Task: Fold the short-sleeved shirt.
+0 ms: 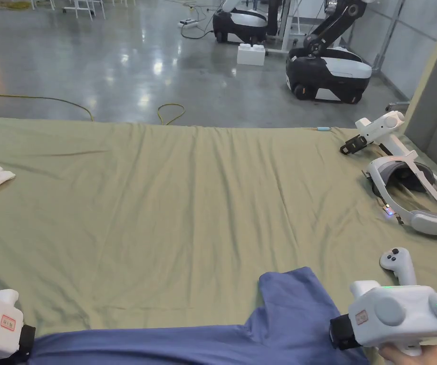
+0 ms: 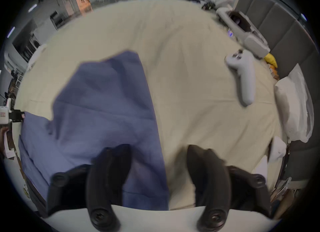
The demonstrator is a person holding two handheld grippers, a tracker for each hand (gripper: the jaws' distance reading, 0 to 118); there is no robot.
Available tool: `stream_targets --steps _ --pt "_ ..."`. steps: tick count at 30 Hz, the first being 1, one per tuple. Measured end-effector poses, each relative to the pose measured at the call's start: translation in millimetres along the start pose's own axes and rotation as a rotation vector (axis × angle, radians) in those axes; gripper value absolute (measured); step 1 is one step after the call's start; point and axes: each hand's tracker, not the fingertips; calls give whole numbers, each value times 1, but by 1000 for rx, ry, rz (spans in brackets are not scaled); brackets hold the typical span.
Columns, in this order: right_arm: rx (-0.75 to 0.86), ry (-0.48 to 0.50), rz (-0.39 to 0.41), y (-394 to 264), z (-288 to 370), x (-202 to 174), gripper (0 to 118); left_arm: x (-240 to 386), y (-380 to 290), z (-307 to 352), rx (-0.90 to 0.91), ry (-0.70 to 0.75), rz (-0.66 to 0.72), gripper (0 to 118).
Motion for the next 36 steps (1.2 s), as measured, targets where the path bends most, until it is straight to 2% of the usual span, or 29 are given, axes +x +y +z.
stream_targets --steps 1,2,4,5,6,9,10,12,13,15,18,24,29,32,33,34,35,36 --pt "29 13 -3 -4 -4 -2 60 3 1 0 -1 14 -16 5" --pt "80 -19 16 -7 3 -6 52 6 2 -2 -8 31 -35 5" --pt "121 -10 78 -13 10 -14 14 13 1 -2 -19 56 -67 5" --pt "131 -18 103 -17 14 -16 7 16 0 -2 -18 71 -85 5" --pt "122 -9 93 -18 14 -16 4 19 0 -3 -17 82 -99 5" --pt "145 29 24 -22 23 -8 3 16 -4 11 2 71 -126 5" --pt "176 54 -12 -27 35 -4 2 9 -11 25 89 26 -140 5" --pt "252 114 -26 -44 62 5 1 -9 -37 62 283 -37 -93 4" --pt "295 124 -28 -58 82 8 1 -20 -53 82 326 -101 -61 4" --pt "353 171 -55 -87 109 17 1 -46 -86 117 365 -228 2 4" --pt "413 200 -104 -139 138 25 1 -66 -147 152 382 -257 38 4" --pt "386 187 -82 -228 161 16 1 -82 -235 159 365 -256 38 4" --pt "320 144 -72 -265 144 3 1 -86 -255 121 277 -172 -61 4" --pt "312 118 -37 -275 137 -8 1 -81 -261 107 265 -157 -85 6" --pt "310 106 -30 -275 133 -9 9 -82 -262 104 264 -157 -89 18" --pt "311 102 -28 -274 131 -9 43 -79 -263 104 269 -154 -86 48" --pt "310 97 -26 -274 129 -10 70 -79 -263 104 287 -135 -78 74" --pt "304 83 -25 -273 128 -11 76 -78 -263 105 310 -107 -71 85"
